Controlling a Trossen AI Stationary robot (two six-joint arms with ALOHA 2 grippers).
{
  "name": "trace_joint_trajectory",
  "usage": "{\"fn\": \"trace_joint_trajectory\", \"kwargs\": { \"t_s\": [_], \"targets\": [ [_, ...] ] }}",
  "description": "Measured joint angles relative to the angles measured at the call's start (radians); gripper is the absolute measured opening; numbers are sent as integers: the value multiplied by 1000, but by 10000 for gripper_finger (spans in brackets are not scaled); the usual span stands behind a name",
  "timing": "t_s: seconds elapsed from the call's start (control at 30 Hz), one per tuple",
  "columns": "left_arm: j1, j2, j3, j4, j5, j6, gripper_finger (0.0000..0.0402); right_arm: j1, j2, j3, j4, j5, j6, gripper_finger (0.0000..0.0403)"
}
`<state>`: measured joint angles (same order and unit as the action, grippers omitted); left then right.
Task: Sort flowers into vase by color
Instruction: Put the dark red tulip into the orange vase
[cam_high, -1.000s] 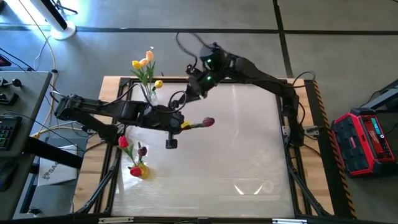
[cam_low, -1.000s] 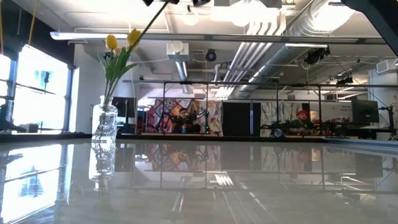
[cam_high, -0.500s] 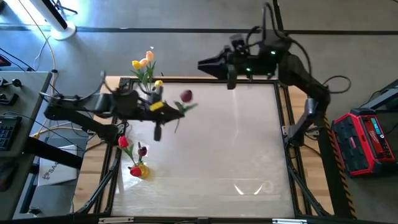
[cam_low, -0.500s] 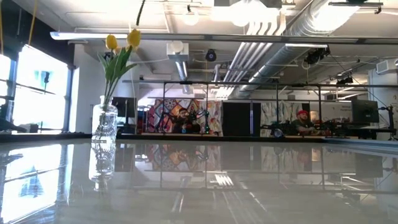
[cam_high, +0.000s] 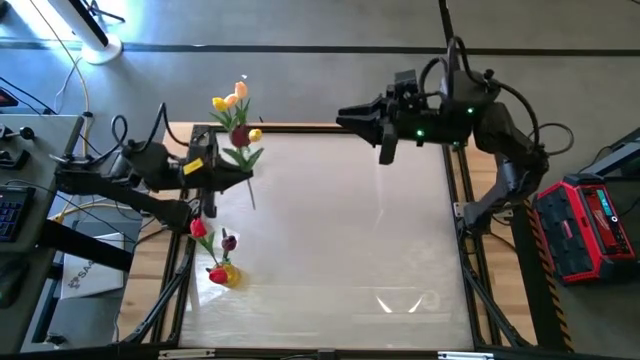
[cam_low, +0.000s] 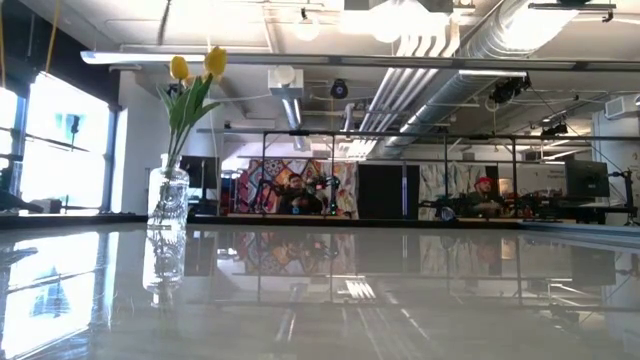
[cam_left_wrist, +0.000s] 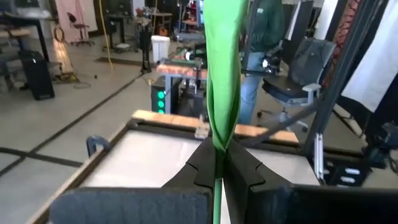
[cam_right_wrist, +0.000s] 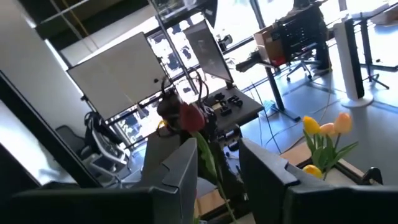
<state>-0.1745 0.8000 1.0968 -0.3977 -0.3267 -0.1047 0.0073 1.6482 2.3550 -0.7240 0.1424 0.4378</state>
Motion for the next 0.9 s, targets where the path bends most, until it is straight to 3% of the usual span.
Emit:
{"fn": "trace_joint_trajectory", "kwargs": {
  "t_s": [0.27,0.47,0.67,0.8,0.9],
  "targets": [
    [-65,-146,-171,4,8,-25,0,21,7,0,-3,42,81,108],
    [-89,-263,-153,0,15,30,0,32,18,0,-12,42,149,108],
    [-95,-392,-93,-45,210,72,0,66,28,0,-13,67,165,108],
    [-95,-428,-97,-141,243,43,0,85,32,0,-39,114,213,108],
    [-95,-435,-96,-107,322,18,0,84,32,0,-90,124,295,108]
  ]
}}
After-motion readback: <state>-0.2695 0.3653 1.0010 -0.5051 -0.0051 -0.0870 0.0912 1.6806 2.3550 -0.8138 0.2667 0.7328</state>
